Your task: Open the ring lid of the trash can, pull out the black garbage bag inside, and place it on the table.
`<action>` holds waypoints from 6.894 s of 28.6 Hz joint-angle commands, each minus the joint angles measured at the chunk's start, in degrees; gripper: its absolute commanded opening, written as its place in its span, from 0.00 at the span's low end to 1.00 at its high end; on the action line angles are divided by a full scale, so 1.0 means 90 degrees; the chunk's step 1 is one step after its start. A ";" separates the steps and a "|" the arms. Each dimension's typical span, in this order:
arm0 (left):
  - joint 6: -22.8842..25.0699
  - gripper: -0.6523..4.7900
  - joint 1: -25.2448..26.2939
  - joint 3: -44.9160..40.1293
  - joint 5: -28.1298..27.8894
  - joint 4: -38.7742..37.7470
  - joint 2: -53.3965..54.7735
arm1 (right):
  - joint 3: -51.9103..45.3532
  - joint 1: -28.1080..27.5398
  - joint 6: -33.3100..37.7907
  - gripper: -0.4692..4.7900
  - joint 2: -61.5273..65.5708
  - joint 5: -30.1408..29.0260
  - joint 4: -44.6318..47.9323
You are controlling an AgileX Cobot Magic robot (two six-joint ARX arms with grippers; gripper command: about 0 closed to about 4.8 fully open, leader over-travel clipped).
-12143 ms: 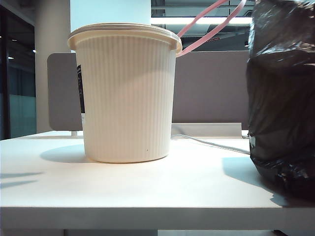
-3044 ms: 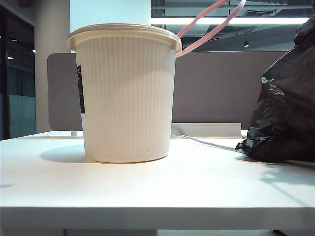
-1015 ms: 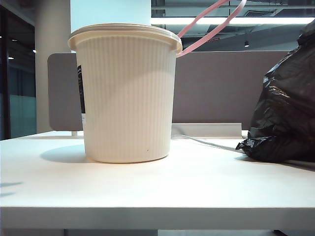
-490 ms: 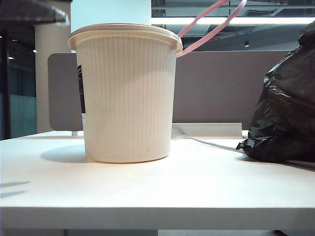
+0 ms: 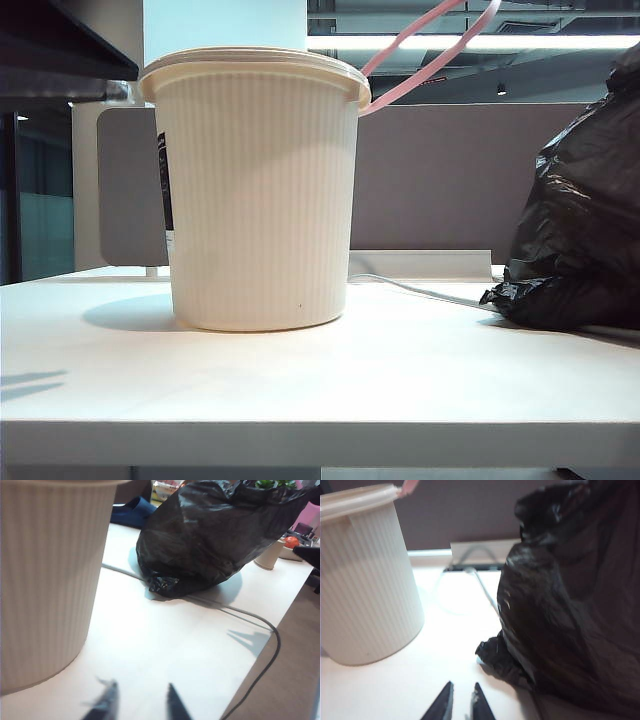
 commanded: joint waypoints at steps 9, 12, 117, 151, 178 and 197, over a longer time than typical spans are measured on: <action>-0.0005 0.34 -0.0007 -0.0325 -0.0403 0.0508 -0.0017 | -0.0867 0.0010 0.0053 0.18 0.0000 -0.0012 0.1508; 0.0015 0.34 -0.0007 -0.0444 -0.0573 0.0566 -0.0017 | -0.1010 0.0010 0.0051 0.18 -0.0002 -0.0015 0.1627; 0.0012 0.11 -0.0007 -0.1792 -0.1831 -0.0238 -0.0015 | -0.1396 0.0007 0.0024 0.12 0.0000 -0.0012 0.1277; 0.0012 0.11 0.1039 -0.1787 -0.1812 -0.0270 -0.2322 | -0.1396 -0.0024 0.0024 0.12 -0.0372 0.0010 0.1282; 0.0015 0.11 0.1783 -0.1787 -0.1812 -0.0304 -0.4116 | -0.1396 -0.0396 0.0022 0.12 -0.1015 0.0007 0.1277; 0.0012 0.11 0.1780 -0.1787 -0.1812 -0.0367 -0.4333 | -0.1396 -0.0396 0.0022 0.12 -0.1015 0.0007 0.1277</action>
